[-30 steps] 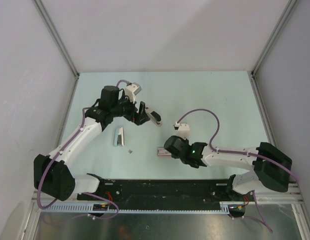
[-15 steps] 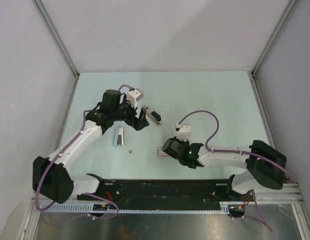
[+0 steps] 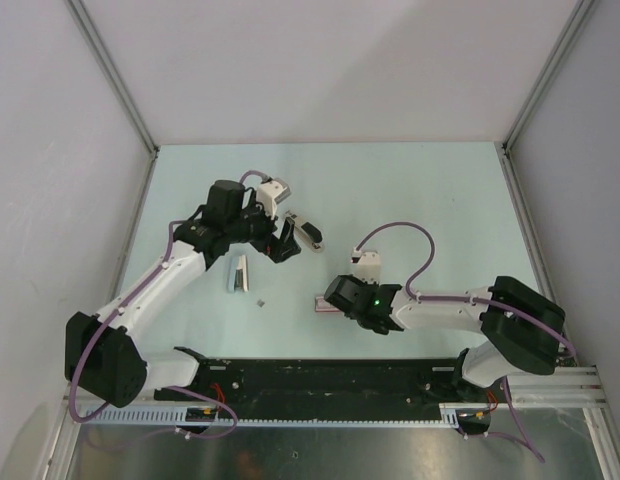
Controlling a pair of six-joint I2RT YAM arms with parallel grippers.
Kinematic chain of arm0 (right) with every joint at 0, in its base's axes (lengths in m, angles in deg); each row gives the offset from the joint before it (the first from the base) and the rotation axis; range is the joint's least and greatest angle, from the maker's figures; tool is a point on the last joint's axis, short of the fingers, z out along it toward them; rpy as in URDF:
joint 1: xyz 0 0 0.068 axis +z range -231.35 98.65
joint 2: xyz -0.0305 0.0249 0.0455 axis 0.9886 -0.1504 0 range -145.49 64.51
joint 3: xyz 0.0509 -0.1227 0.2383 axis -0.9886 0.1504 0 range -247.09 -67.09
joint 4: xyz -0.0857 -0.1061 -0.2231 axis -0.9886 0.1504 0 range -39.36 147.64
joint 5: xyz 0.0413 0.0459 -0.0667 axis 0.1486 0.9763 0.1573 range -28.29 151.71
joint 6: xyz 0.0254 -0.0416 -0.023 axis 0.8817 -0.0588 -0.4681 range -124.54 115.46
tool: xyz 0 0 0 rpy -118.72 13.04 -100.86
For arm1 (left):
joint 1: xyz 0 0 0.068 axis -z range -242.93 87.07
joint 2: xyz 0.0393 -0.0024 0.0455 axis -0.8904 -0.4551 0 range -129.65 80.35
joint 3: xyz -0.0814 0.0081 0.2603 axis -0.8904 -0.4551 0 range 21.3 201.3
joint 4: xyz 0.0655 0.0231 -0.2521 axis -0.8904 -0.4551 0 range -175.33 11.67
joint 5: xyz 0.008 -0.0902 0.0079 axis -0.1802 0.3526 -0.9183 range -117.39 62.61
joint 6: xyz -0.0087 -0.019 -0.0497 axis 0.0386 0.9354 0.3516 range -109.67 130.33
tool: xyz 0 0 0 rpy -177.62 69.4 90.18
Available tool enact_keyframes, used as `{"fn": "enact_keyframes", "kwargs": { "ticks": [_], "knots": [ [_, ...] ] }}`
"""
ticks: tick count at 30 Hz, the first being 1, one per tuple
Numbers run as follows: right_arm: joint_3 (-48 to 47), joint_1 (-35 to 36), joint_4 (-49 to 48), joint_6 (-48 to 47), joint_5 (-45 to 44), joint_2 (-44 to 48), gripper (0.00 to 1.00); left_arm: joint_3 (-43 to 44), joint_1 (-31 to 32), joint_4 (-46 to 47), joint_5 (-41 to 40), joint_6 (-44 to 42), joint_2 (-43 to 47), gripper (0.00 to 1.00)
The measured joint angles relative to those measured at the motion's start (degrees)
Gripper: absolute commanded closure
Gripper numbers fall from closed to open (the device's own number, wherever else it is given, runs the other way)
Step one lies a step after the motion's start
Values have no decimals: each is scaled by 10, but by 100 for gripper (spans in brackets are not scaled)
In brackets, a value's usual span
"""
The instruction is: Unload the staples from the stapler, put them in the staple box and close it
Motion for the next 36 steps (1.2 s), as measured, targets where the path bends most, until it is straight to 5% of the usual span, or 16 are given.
{"fn": "enact_keyframes", "kwargs": {
  "ticks": [36],
  "knots": [
    [0, 11, 28, 20, 11, -5, 100, -7, 4, 0, 0, -1, 8, 1]
  ]
}}
